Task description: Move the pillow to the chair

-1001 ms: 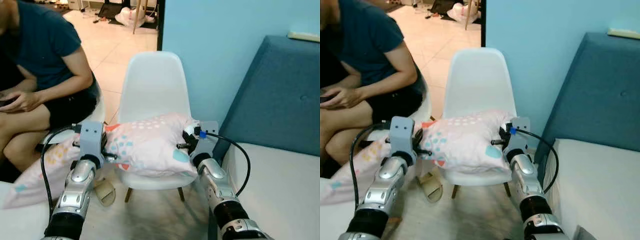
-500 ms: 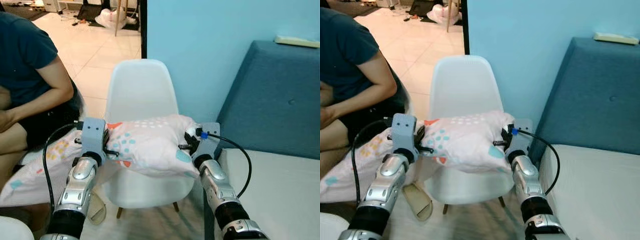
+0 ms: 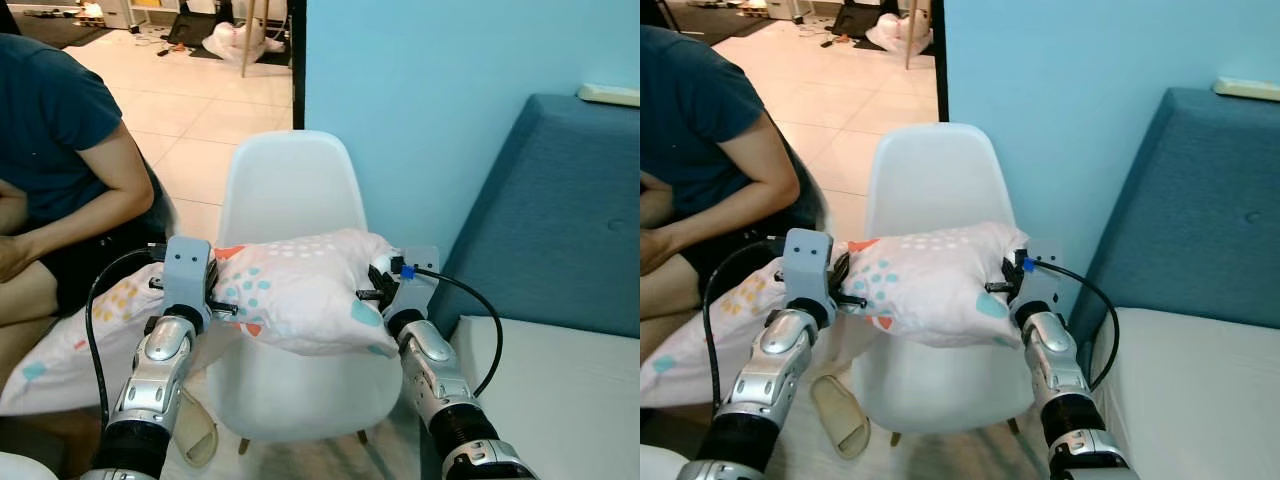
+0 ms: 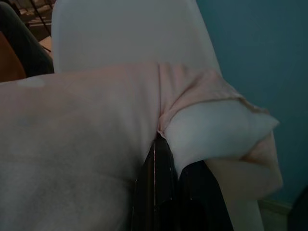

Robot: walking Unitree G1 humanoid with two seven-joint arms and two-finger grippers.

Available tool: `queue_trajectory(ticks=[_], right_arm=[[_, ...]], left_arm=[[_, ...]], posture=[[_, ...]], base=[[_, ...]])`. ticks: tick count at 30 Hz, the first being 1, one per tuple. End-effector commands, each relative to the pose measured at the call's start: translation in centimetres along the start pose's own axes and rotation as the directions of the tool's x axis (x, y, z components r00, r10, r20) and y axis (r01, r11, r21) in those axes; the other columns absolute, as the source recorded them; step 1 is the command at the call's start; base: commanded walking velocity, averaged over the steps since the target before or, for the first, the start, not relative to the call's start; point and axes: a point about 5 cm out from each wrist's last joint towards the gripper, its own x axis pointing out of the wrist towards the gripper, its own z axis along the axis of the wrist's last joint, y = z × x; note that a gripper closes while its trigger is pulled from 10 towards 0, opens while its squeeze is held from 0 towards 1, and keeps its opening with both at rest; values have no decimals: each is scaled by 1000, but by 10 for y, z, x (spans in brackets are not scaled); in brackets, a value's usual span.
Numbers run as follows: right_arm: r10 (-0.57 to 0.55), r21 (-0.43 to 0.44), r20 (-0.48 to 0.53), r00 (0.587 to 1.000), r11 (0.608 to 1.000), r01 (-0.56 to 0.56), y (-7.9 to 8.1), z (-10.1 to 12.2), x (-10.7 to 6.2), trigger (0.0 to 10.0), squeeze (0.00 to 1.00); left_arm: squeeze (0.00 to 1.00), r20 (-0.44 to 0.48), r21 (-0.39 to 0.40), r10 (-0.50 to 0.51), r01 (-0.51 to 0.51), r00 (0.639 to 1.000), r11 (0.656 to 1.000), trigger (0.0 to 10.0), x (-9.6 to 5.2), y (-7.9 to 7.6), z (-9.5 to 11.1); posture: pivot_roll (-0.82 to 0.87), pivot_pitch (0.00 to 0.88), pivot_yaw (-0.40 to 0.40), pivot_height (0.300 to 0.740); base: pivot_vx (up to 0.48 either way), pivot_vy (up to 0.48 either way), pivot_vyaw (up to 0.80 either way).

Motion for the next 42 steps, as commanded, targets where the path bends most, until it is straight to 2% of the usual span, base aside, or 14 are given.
queue_trajectory(ticks=[1,15,24,27,31,35,39,41,42], right_arm=[[-3,-5,12,1000,1000,3,-1,0,-1,10000,0],[1,-3,10,1000,1000,-1,-1,-1,-2,10000,0],[1,-4,12,1000,1000,0,-1,0,-3,10000,0],[0,-5,14,1000,1000,0,-2,0,-2,10000,0],[-1,-6,15,1000,1000,1,-3,1,-2,10000,0],[-2,-8,14,1000,1000,2,-4,2,-2,10000,0],[13,-13,8,1000,1000,-13,-2,3,1,10000,0],[34,-23,4,999,999,-34,2,6,7,10000,0],[34,-23,4,999,999,-34,2,6,7,10000,0]], left_arm=[[0,60,13,-12,12,998,1000,10000,2,-1,11],[0,62,10,-14,13,998,1000,10000,2,-2,11],[0,61,15,-8,7,998,1000,10000,1,-3,10],[0,63,44,-13,10,998,999,10000,2,-4,11],[0,53,70,-19,15,998,997,10000,3,-6,11],[0,41,41,-2,0,999,999,10000,4,-6,8],[0,37,77,-31,28,999,997,10000,8,-9,8],[0,22,158,-57,53,998,986,10000,16,-11,9],[0,22,158,-57,53,998,986,10000,16,-11,9]], posture=[[43,72,3,740],[44,77,3,740],[41,83,2,740],[38,84,1,740],[36,86,0,740],[35,90,-3,740],[38,89,-3,740],[41,90,0,740],[41,90,0,740]], base=[[315,0,0],[317,0,0],[0,0,0],[0,0,0],[0,-480,0],[0,-360,0],[0,0,0],[0,0,0],[0,0,0]])
